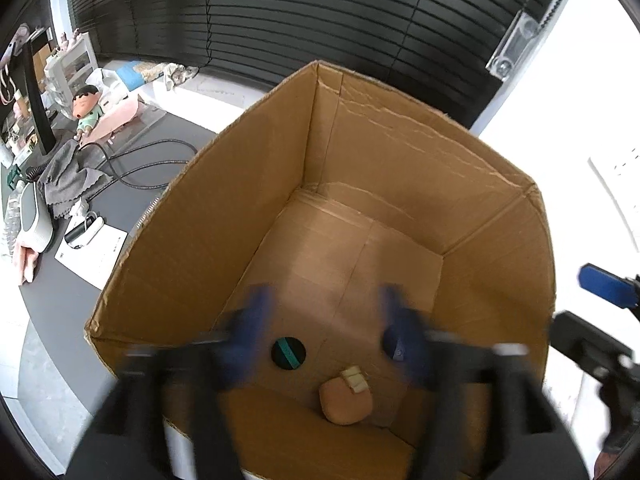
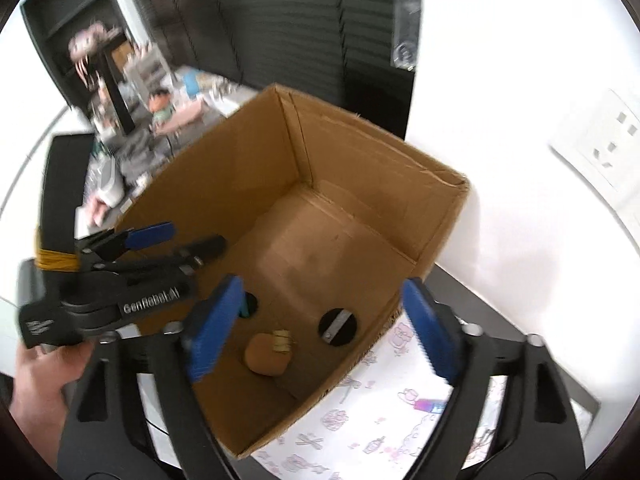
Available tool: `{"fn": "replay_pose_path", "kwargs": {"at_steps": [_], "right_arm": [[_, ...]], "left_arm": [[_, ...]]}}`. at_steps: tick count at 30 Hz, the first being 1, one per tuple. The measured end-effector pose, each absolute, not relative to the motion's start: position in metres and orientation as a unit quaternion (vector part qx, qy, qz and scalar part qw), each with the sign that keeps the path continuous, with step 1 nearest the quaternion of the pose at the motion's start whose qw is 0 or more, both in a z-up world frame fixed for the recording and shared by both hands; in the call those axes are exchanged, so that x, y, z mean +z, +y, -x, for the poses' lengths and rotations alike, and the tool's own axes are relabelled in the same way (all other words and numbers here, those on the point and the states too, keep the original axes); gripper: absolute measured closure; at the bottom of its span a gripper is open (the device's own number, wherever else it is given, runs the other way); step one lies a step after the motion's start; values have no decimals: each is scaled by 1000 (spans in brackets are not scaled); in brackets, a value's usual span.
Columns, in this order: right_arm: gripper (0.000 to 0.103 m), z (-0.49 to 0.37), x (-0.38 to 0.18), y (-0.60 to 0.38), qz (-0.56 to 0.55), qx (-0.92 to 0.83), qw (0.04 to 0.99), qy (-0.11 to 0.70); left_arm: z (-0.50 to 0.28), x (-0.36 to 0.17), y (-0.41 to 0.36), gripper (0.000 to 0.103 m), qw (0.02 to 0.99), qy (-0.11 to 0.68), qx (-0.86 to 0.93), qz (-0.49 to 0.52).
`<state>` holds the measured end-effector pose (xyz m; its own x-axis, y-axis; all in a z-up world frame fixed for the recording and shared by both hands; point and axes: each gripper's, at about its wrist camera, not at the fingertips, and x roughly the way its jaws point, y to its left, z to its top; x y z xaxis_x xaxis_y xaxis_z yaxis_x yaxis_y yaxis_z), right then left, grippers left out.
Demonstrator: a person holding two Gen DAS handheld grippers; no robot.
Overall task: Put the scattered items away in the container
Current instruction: 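Open both grippers to drop the clip and sponge into the box, then move both grippers back over the remaining items on the table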
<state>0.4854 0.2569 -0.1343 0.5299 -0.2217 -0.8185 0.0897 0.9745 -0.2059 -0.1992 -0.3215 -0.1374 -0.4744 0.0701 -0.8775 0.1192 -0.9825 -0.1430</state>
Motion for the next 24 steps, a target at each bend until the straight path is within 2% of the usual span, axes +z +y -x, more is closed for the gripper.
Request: {"fn": "replay_pose_path", "kwargs": {"at_steps": [2,4,8,11,15,19,21,24], "right_arm": [[3,-477,-126,254,61,-96,875,470],[1,-469,-121,252,62,-105,876,467],[1,-454,-112,251,86,-118,872,466],[1,-446,-109,249,105,-126,862,480],[1,-434,-107,233,85,-161,842,507],[1,-413,-100,218,61,-169,856,485],[5,-402,-97,204,35,-175,861,475],[6,-384,-90,192,38,-184,868,460]], "left_arm": [[198,-134,-318,10,13,86,-856,-509],[196,-131,-315,10,7,85,-857,-508],[190,-120,-307,10,2,79,-865,-495],[185,-109,-297,0,-3,66,-878,-474],[175,-96,-289,0,0,72,-895,-439],[173,-95,-283,0,5,92,-881,-465],[170,-92,-274,0,1,85,-882,-463],[164,-91,-264,0,0,85,-878,-471]]}}
